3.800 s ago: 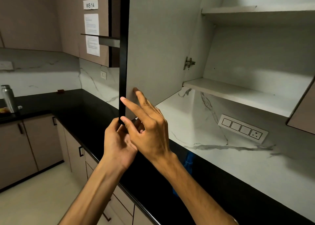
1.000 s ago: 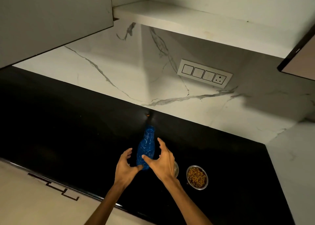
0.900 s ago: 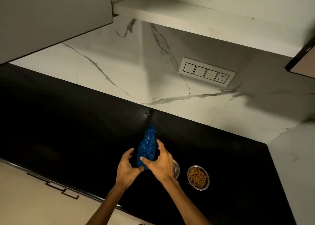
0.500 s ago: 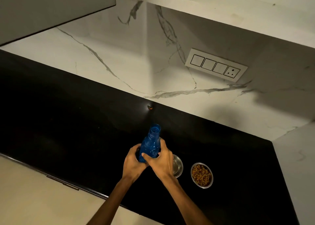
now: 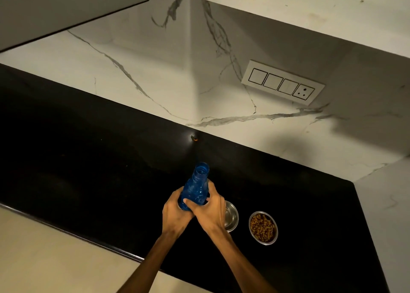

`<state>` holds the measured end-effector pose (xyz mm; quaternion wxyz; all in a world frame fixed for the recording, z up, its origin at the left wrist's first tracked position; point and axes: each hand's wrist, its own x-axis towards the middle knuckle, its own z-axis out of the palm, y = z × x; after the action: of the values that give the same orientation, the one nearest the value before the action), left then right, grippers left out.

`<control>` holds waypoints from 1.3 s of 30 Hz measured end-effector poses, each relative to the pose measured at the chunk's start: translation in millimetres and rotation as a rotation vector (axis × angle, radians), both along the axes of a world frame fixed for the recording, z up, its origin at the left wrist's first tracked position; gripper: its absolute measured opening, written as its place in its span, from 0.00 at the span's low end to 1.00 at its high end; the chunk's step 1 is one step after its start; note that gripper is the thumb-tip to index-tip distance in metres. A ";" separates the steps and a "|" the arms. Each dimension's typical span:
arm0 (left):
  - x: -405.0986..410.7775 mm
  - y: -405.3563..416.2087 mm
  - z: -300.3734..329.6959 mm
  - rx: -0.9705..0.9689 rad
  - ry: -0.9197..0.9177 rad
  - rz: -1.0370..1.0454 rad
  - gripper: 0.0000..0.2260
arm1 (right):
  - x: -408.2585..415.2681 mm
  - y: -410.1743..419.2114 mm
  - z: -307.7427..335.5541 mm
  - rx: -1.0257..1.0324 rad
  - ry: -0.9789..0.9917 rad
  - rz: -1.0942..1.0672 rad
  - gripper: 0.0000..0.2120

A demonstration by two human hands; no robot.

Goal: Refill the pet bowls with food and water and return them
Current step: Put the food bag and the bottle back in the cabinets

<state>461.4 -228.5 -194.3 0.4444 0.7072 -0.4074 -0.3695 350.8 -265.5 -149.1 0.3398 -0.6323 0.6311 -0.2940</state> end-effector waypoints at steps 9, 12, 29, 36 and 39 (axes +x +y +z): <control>0.2 1.5 18.2 -0.060 0.021 0.029 0.30 | 1.2 -0.7 17.0 -0.044 -0.020 0.016 0.41; 1.6 -2.1 30.4 -0.092 0.025 0.016 0.32 | -0.6 -3.0 28.7 -0.075 -0.034 0.014 0.41; -7.2 -27.1 127.8 -0.301 -0.092 0.021 0.36 | -22.0 -23.5 140.0 -0.327 -0.104 0.039 0.34; -12.9 -26.8 160.5 -0.402 -0.113 0.026 0.33 | -31.3 -17.1 183.4 -0.404 -0.155 0.055 0.31; -15.1 -22.8 174.1 -0.446 -0.119 0.028 0.30 | -35.1 -12.5 197.4 -0.434 -0.148 0.045 0.30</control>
<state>446.3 -251.3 -20.2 0.5701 0.6174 -0.4946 -0.2218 315.7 -278.0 48.3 0.2476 -0.6814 0.5120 -0.4607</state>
